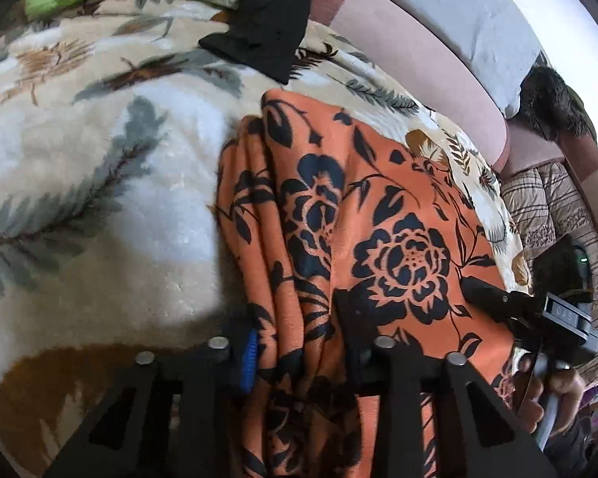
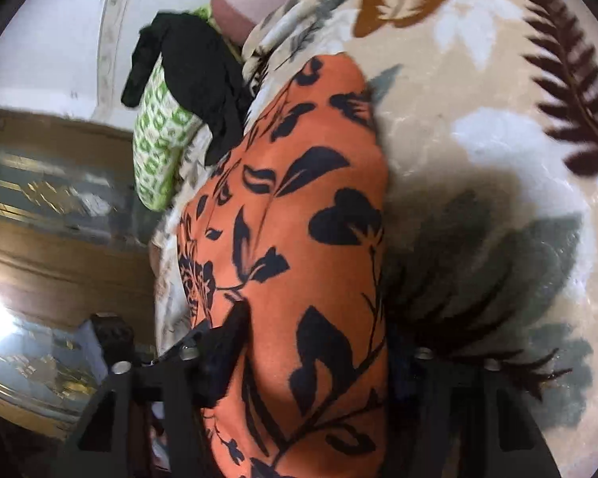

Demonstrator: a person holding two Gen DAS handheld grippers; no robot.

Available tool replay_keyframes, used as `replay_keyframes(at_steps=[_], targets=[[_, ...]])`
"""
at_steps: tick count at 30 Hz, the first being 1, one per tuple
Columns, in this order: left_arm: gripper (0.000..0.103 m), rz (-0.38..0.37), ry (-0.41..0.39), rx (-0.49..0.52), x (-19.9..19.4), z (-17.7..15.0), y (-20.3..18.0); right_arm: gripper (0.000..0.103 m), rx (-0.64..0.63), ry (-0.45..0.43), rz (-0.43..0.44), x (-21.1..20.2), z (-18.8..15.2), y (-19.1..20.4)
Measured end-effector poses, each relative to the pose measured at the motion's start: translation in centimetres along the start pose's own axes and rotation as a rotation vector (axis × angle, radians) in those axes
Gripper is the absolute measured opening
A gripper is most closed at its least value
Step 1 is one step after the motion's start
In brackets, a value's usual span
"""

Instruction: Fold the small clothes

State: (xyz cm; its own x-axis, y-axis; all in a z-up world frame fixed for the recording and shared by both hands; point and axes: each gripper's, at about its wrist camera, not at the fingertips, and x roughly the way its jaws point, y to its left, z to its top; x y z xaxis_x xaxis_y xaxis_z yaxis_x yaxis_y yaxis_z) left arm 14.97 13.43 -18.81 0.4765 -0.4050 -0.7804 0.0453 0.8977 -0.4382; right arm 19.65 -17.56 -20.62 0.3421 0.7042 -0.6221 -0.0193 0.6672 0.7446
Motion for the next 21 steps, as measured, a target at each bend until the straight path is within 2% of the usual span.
replay_keyframes(at_steps=[1, 4, 8, 12, 16, 21], targets=[[0.029, 0.01, -0.005, 0.007, -0.3, -0.1, -0.4, 0.048, -0.028, -0.011, -0.013, -0.5, -0.1, 0.7], [0.028, 0.019, -0.028, 0.024, -2.1, -0.5, -1.8, 0.045, -0.08, -0.034, -0.01, -2.4, -0.6, 2.3], [0.028, 0.001, -0.096, 0.078, -5.4, -1.4, -4.9, 0.045, -0.148, -0.081, -0.015, -6.0, -1.8, 3.9], [0.028, -0.022, -0.161, 0.148, -7.3, -0.7, -9.4, 0.045, -0.19, -0.157, -0.006, -10.9, -2.2, 4.5], [0.028, -0.051, -0.182, 0.193, -7.0, 0.9, -12.4, 0.045, -0.198, -0.218, -0.007, -14.5, -0.8, 4.1], [0.029, -0.064, -0.189, 0.224, -4.2, 2.8, -14.8, 0.045, -0.204, -0.257, -0.026, -16.1, 1.9, 2.5]])
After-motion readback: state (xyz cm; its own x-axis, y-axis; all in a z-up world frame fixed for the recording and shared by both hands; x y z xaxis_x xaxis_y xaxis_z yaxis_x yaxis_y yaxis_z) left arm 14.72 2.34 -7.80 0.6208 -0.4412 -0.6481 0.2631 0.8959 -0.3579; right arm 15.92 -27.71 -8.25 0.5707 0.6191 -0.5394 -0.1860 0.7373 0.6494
